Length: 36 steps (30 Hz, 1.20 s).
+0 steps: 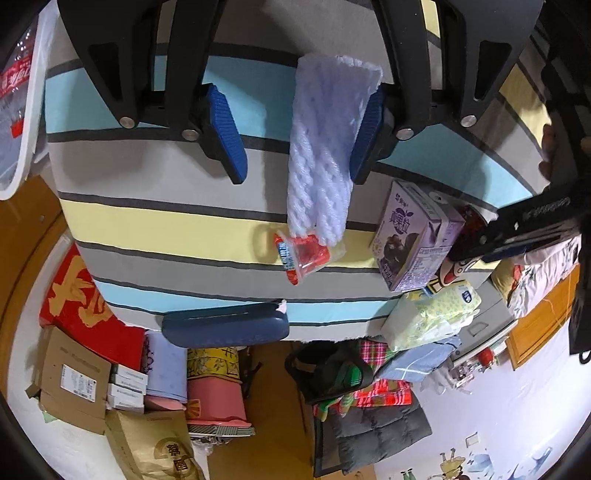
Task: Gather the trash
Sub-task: 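Grasp the white foam net with the right tool while the left tool grasps the red can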
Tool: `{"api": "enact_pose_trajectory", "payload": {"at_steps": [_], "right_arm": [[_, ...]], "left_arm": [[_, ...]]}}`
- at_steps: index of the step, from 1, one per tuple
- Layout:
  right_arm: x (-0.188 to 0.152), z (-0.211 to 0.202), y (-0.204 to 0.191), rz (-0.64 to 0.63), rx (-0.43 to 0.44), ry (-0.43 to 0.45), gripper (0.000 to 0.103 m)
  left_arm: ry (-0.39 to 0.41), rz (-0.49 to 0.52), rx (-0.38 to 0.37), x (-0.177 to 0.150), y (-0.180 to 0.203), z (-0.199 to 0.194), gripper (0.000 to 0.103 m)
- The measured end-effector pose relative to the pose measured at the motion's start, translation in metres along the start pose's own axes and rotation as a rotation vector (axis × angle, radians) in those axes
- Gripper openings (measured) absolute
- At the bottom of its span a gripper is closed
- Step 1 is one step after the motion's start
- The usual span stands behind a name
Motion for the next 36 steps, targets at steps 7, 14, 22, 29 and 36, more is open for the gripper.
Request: {"api": "enact_pose_trajectory", "payload": {"at_steps": [7,14,22,29,36], "right_arm": [[0.003,0.006,-0.003,-0.019,-0.012,-0.012,0.061],[0.001,0.008,-0.002,-0.013,-0.003,-0.022,0.061],[-0.002,0.007,-0.005,-0.022,0.033,-0.027,0.029],[-0.004,0.003,-0.004,-0.015,0.044,-0.023,0.026],[-0.01,-0.014,-0.004,-0.012,0.051,0.017,0.025]], "left_arm": [[-0.038,-0.028,-0.024,-0.001,-0.008,0.016,0.072],[-0.04,-0.049,-0.059,-0.004,-0.009,0.021,0.065],[-0.038,-0.07,-0.044,-0.011,-0.009,0.014,0.061],[-0.029,-0.079,-0.027,-0.021,-0.004,-0.005,0.06],[-0.019,-0.077,-0.018,-0.033,0.011,-0.028,0.058]]}}
Point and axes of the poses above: each gripper's, at about its wrist camera, not at the fingertips, and z roughly the way its jaws point, y to its right, x to its top, the point moved 1 cm from there along z, roughly the way its jaws point, and after that the axes turned 15 degrees about z, right-handed, at the moved point
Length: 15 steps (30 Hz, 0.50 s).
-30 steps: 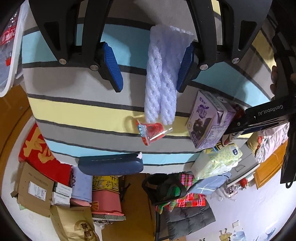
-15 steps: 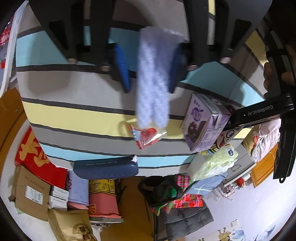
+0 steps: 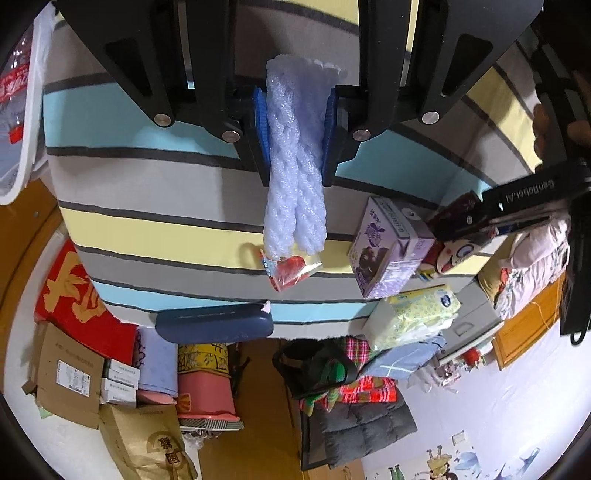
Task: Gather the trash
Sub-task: 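Grasp the white foam net with the right tool while the left tool grasps the red can, then lift the foam net and red can and carry them toward the bin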
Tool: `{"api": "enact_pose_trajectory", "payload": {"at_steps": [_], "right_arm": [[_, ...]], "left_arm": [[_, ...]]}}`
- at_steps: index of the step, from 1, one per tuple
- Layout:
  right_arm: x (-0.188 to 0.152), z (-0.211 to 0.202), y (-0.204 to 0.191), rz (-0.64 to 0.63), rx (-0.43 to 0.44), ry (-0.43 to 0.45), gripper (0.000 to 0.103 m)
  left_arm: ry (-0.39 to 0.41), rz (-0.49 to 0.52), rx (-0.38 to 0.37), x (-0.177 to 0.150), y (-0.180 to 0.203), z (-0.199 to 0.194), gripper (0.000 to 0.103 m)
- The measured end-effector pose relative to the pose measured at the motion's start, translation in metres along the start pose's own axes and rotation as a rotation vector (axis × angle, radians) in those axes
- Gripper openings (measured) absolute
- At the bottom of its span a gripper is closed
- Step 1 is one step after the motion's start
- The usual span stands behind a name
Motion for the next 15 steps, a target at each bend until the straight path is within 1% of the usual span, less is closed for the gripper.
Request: {"api": "enact_pose_trajectory", "payload": {"at_steps": [8,10,14,15], "right_arm": [[-0.006,-0.017,0.005,0.013,0.008,0.031,0.025],[-0.007,-0.02,0.007,0.021,0.012,0.032,0.025],[-0.009,-0.024,0.007,0.028,0.012,0.043,0.025],[-0.009,-0.025,0.007,0.031,0.012,0.043,0.025]], "left_arm": [[0.017,-0.007,-0.004,-0.019,0.019,-0.027,0.057],[0.014,0.003,-0.029,-0.022,0.025,-0.029,0.057],[-0.005,0.009,-0.035,-0.028,0.032,-0.025,0.057],[-0.009,0.019,-0.057,-0.028,0.035,-0.022,0.057]]}}
Point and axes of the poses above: each gripper's, at about its wrist camera, not at the fingertips, and z roughly the way its jaws point, y to its right, x to its top, the point moved 1 cm from there along z, roughly the way its jaws point, and after that the axes turned 15 degrees about z, right-handed, at the moved point
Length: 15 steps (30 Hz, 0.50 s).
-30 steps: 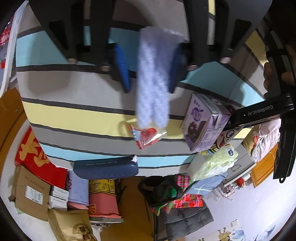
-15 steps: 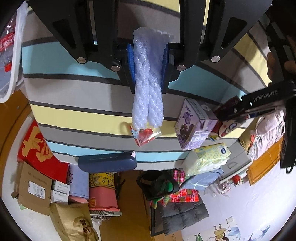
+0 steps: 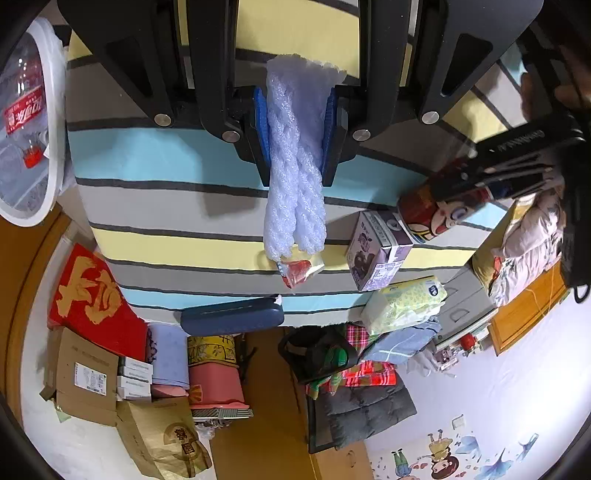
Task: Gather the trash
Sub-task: 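Lift the foam net and red can and carry them toward the bin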
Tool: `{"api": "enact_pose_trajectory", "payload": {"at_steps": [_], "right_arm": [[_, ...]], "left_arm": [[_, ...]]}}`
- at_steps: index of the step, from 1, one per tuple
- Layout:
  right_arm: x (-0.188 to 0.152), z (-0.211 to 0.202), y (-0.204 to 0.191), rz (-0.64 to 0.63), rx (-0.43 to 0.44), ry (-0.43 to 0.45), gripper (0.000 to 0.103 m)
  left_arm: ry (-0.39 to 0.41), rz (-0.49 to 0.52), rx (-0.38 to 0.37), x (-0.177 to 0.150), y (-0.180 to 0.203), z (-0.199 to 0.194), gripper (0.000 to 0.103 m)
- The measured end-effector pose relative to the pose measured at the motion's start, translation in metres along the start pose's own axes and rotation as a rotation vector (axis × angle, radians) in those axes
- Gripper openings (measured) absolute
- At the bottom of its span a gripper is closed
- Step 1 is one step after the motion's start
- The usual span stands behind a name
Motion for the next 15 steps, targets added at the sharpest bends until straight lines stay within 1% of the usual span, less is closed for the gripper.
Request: {"api": "enact_pose_trajectory", "payload": {"at_steps": [1,3,5,7,8,12,15], "right_arm": [[0.0,-0.001,0.0,0.0,0.001,0.003,0.025],[0.0,-0.001,-0.001,0.0,0.0,0.004,0.025],[-0.001,-0.002,-0.001,0.002,0.001,0.007,0.025],[-0.001,-0.003,-0.001,0.003,0.001,0.01,0.025],[-0.001,-0.002,-0.001,0.0,-0.002,0.011,0.025],[-0.004,-0.007,0.004,0.005,-0.003,0.018,0.025],[-0.005,-0.011,0.008,0.014,-0.007,0.027,0.025]], "left_arm": [[-0.01,0.004,-0.011,-0.001,0.002,0.004,0.057],[-0.038,0.012,-0.002,0.0,0.005,0.01,0.059],[-0.047,0.019,0.009,0.001,0.007,0.014,0.059],[-0.049,0.015,-0.007,0.0,0.009,0.016,0.059],[-0.052,0.011,0.002,0.0,0.009,0.016,0.055],[-0.048,0.015,0.019,-0.001,0.011,0.012,0.053],[-0.028,0.027,0.03,-0.002,0.019,0.001,0.053]]}}
Point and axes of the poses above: each gripper's, at about its wrist camera, not at the fingertips, and z roughly the way its jaws point, y to its right, x to its top, the point moved 1 cm from there along z, roughly the way its jaws point, and after that the axes turned 15 degrees about z, right-handed, at the moved point
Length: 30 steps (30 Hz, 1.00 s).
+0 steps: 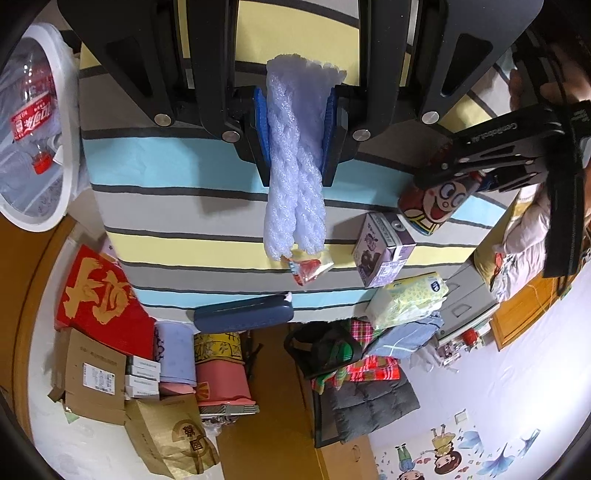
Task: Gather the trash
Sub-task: 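Lift the foam net and red can and carry them toward the bin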
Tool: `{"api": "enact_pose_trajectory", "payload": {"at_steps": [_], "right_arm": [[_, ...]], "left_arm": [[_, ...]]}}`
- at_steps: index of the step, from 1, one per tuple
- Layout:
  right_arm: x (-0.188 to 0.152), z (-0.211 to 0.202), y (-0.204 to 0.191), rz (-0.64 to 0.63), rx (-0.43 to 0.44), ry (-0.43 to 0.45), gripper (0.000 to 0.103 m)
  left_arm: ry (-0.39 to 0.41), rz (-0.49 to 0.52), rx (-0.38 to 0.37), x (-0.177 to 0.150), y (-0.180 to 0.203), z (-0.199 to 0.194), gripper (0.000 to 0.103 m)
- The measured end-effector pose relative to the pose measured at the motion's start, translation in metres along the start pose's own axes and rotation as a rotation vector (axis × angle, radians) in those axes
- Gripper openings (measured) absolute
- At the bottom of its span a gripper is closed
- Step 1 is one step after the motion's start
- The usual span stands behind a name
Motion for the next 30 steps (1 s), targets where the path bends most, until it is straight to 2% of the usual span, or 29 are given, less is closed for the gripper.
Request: {"api": "enact_pose_trajectory", "payload": {"at_steps": [11,24,30], "right_arm": [[0.001,-0.029,0.024,0.042,0.0,0.049,0.025],[0.009,-0.075,0.079,0.106,-0.058,0.141,0.025],[0.013,-0.096,0.111,0.146,-0.101,0.187,0.025]], "left_arm": [[0.082,0.049,-0.001,0.0,0.049,-0.044,0.053],[0.156,0.179,-0.109,0.028,0.158,-0.063,0.053],[0.162,0.238,-0.151,0.038,0.206,-0.062,0.053]]}}
Point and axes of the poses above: each gripper's, at about its wrist camera, not at the fingertips, and z roughly the way its jaws point, y to its right, x to its top, the point moved 1 cm from there along z, roughly the way its jaws point, and after that the axes turned 15 degrees about z, right-handed, at the moved point
